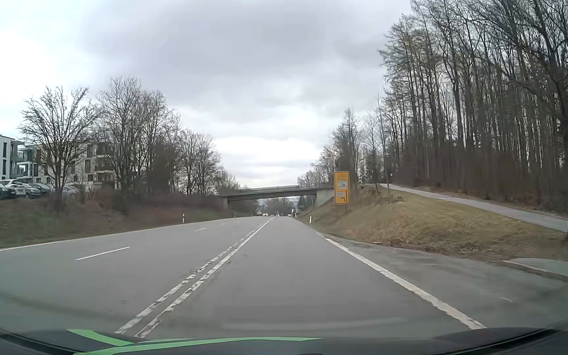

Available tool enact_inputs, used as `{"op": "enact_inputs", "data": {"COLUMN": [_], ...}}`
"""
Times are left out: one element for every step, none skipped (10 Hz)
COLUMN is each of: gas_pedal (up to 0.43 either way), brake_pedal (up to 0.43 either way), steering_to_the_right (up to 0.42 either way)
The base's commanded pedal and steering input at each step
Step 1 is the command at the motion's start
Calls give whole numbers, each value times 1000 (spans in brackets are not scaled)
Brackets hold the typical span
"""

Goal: Follow the waypoints while adhering to traffic rules and regulations

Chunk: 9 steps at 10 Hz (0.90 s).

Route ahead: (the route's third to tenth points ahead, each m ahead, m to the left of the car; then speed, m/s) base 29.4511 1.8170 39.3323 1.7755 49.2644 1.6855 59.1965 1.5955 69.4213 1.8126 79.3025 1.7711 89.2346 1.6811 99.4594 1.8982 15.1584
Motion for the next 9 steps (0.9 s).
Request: {"op": "enact_inputs", "data": {"gas_pedal": [79,79,87,87,98,98,98,98,98], "brake_pedal": [0,0,0,0,0,0,0,0,0], "steering_to_the_right": [0,0,0,0,0,0,0,0,0]}}
